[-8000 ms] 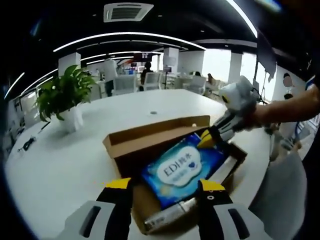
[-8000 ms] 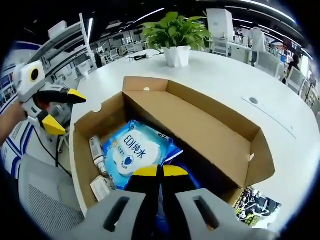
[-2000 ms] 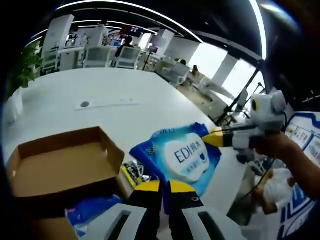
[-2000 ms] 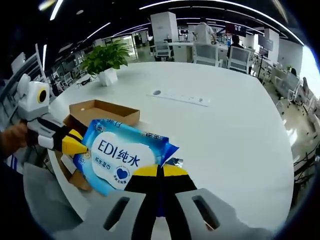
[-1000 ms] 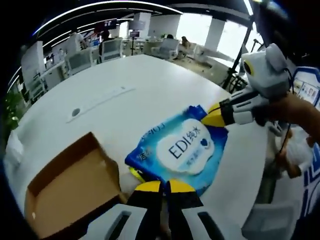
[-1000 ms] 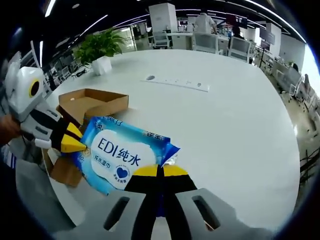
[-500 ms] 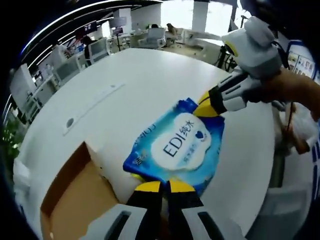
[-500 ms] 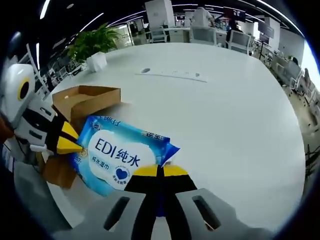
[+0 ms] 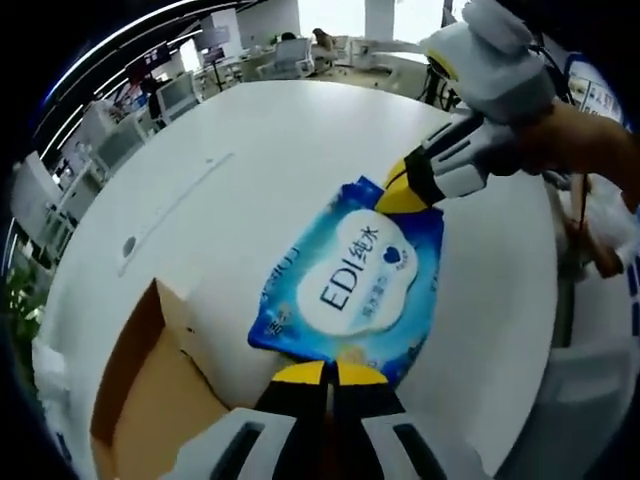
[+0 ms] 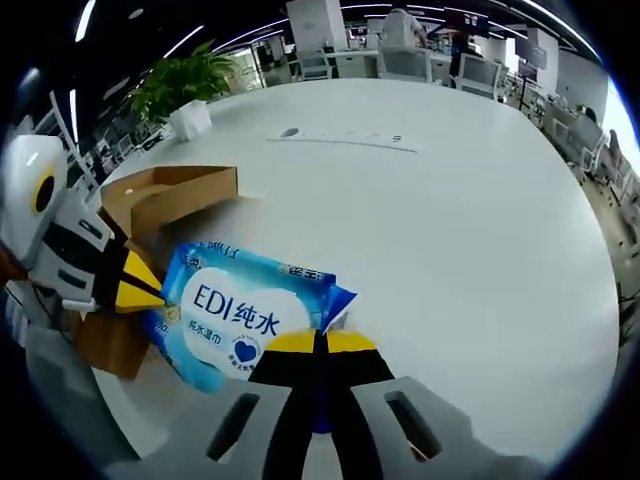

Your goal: Operate the shoe box by opening the lid, removing the specified soft item, and placing it in the target area until the item is outside and the box remains undamaged.

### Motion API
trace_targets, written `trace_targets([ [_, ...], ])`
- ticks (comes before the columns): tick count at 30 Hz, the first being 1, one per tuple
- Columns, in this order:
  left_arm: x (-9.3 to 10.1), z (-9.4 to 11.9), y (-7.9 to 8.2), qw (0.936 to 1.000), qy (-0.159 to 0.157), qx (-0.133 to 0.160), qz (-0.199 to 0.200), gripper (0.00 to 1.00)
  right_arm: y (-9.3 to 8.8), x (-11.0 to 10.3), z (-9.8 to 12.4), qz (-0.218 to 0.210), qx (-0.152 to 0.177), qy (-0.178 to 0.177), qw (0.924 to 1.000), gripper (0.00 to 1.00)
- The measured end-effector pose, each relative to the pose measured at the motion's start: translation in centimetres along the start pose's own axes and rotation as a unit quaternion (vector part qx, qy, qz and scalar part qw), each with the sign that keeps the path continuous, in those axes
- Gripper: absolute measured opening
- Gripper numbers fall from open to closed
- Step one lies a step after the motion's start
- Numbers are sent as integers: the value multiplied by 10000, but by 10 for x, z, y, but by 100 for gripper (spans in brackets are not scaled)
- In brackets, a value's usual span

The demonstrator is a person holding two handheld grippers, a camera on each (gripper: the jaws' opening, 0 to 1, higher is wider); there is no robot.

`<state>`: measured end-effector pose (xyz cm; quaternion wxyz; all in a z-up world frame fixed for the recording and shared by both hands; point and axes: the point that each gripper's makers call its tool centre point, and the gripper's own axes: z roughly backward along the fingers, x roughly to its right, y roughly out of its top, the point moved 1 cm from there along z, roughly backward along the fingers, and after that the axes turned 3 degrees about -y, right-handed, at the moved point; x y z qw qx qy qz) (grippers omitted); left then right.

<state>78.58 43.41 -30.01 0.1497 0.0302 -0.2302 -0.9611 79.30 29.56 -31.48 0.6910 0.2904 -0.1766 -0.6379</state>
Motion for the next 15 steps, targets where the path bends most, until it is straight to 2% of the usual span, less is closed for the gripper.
trace_targets([
  [4, -2, 0, 1, 9997, 41, 83, -215, 3, -3, 1, -1, 46, -27, -38, 10000, 0],
  [8, -6, 6, -4, 9987, 152, 133, -458, 5, -3, 0, 0, 14, -3, -21, 10000, 0],
  [9, -4, 7, -3, 9991, 76, 193, -378, 7, -3, 2, -1, 0, 0, -18, 10000, 0],
  [10, -1, 8, -1, 9994, -21, 318, -118, 9, -3, 2, -1, -5, 12, -22, 10000, 0],
  [15, -1, 15, 3, 9984, -98, 565, 24, 14, -5, 3, -1, -23, 4, -27, 10000, 0],
])
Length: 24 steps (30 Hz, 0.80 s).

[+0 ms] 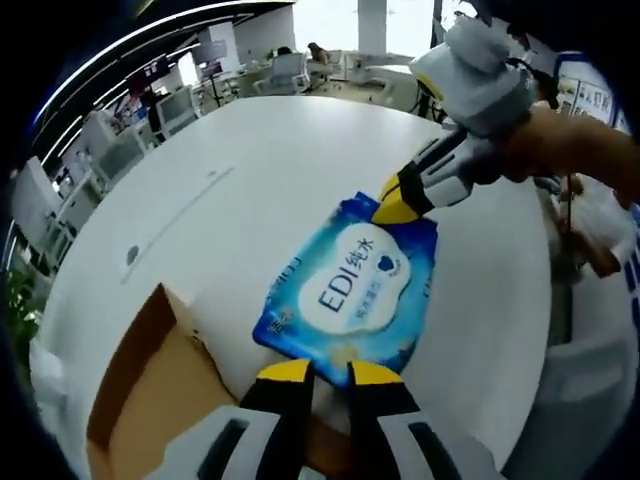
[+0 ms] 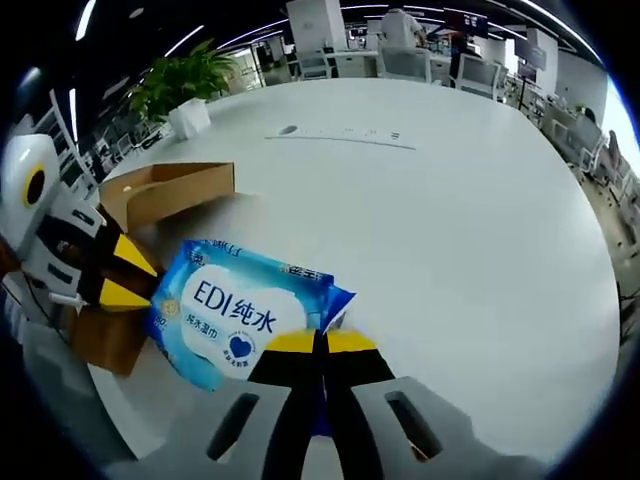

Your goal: Operate the shoe box by opening the lid, removing the specified soft item, and placing it in the target area until the item is outside and the box remains undamaged.

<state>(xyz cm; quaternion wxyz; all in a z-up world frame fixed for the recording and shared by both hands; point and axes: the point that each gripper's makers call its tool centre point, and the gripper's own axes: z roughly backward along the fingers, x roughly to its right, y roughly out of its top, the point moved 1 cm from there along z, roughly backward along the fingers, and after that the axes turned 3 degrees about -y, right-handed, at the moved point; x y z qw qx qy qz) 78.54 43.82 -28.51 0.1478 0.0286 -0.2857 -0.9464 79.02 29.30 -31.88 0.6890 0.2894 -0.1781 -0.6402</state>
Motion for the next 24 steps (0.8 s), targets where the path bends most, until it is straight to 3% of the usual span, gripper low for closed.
trace_targets([
  [3, 3, 5, 5, 9995, -105, 237, 179, 18, -3, 0, 3, -12, -6, -12, 10000, 0],
  [14, 1, 19, 1, 9980, -147, 473, 386, 20, -9, -1, 7, -143, 23, -65, 9999, 0],
  [17, 1, 25, 6, 9962, -203, 673, 516, 21, -8, 0, 9, -142, 39, -109, 9998, 3],
  [24, -2, 39, 6, 9953, -124, 808, 520, 23, -7, 3, 15, -82, 87, -165, 9998, 8],
])
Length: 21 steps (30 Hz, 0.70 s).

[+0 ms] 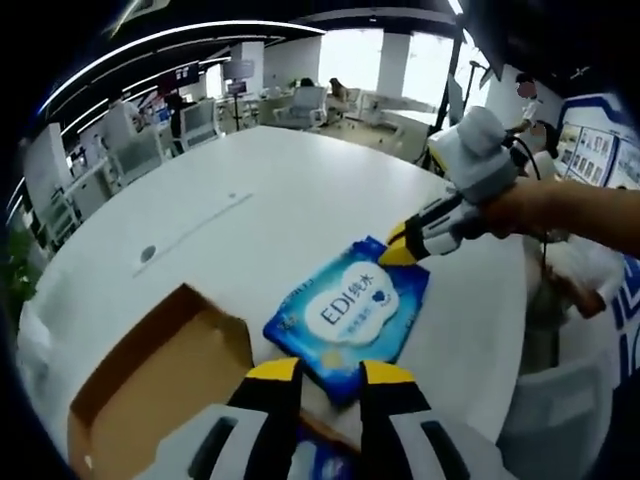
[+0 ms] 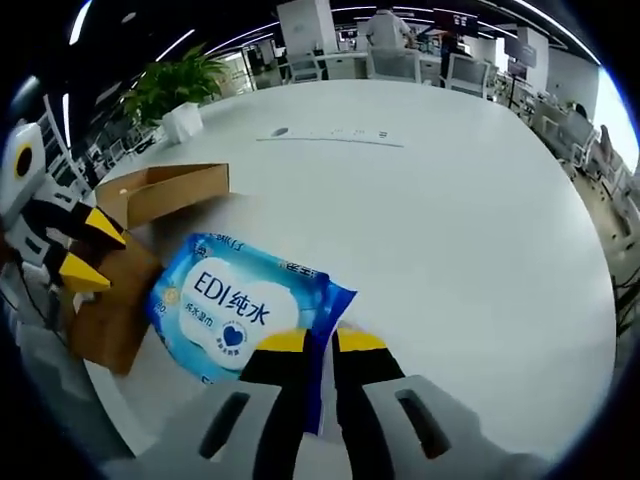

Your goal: Operate the shoe box by opening the lid, removing the specified soft item, and placing it in the target area until the item is outside and the box remains undamaged.

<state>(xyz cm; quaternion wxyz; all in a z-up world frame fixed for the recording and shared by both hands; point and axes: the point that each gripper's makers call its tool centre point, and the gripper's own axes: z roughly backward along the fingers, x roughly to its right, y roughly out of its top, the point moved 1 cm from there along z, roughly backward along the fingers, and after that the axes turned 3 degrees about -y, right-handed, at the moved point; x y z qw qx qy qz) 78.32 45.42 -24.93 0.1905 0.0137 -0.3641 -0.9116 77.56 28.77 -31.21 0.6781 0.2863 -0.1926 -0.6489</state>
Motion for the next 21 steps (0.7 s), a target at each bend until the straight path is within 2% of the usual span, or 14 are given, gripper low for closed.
trace_targets([
  [14, -4, 29, -11, 9999, 43, 139, 34, 30, 6, -1, 22, 148, 160, -98, 9997, 20],
  [21, -3, 47, -21, 9998, 35, 187, 18, 34, 12, -7, 41, 206, 315, -107, 9992, 23],
])
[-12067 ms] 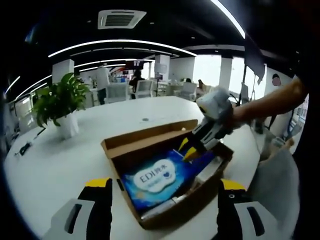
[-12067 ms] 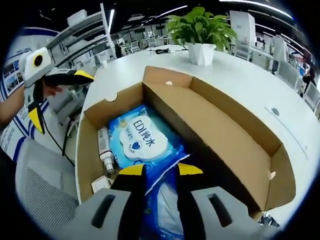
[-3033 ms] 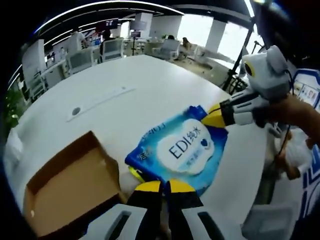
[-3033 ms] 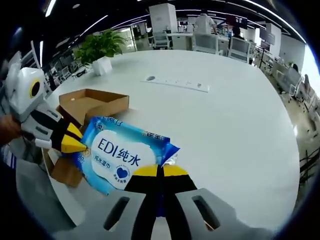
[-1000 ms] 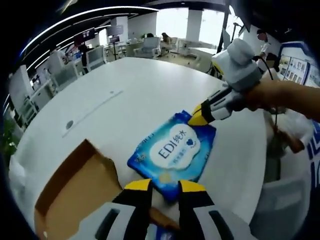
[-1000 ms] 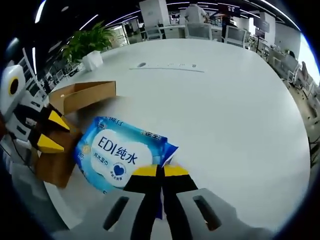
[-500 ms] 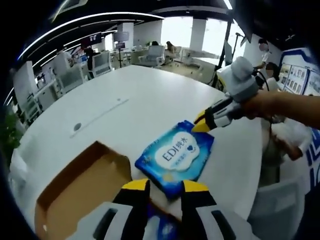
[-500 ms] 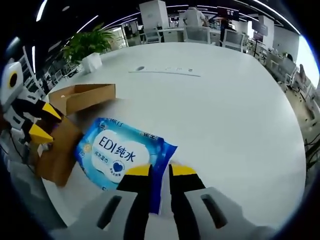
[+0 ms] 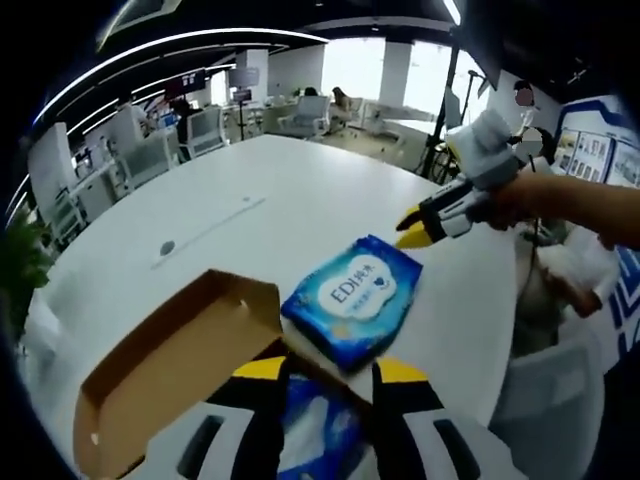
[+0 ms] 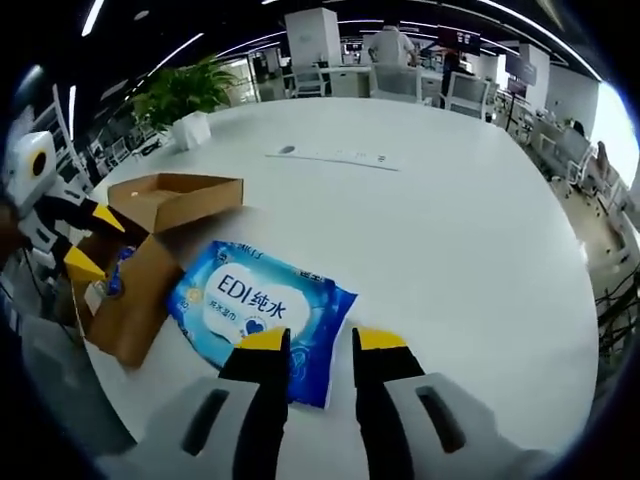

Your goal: Operate the shoe box by opening the lid, removing the specified soft item, and placing it in the target area until the item is outside and the box remains undamaged.

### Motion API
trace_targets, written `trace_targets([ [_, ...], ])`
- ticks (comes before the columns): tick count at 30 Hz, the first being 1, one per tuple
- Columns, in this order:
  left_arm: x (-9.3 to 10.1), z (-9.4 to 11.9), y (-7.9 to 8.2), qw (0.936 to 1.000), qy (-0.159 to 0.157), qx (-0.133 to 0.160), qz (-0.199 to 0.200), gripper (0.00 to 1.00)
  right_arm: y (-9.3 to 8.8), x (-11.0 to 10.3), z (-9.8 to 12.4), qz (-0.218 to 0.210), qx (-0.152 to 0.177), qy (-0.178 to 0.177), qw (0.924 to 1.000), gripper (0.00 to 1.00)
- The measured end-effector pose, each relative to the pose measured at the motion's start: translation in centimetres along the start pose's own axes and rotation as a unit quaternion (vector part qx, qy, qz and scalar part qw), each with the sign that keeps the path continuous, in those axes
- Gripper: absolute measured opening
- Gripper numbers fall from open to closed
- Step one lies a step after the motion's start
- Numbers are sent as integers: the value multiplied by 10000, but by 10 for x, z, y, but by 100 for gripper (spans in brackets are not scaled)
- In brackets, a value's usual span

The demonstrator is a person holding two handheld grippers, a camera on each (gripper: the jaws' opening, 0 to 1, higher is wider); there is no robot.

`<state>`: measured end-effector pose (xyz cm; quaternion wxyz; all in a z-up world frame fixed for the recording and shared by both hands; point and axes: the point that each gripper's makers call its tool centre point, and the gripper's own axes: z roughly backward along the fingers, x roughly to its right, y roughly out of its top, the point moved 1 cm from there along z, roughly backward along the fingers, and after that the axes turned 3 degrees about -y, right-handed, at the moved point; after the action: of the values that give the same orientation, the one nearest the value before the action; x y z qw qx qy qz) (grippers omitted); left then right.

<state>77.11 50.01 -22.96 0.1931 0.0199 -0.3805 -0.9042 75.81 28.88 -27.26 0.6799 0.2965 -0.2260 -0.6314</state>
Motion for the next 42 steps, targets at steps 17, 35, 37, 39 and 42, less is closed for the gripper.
trace_targets([
  [17, -38, 39, -38, 9997, 230, 10, 81, 40, 22, -28, 32, 232, 325, 107, 9991, 34],
  [35, -43, 55, -57, 9989, -246, 117, -388, 40, 40, -79, 46, 1110, 557, 598, 9905, 44],
  [37, -43, 56, -59, 9984, -359, 123, -426, 40, 43, -85, 46, 1290, 583, 708, 9874, 46],
  [39, -40, 55, -61, 9977, -443, 64, -509, 40, 45, -93, 46, 1464, 588, 802, 9842, 47],
  [42, -38, 54, -64, 9958, -553, -33, -725, 40, 48, -106, 47, 1673, 576, 905, 9800, 48],
])
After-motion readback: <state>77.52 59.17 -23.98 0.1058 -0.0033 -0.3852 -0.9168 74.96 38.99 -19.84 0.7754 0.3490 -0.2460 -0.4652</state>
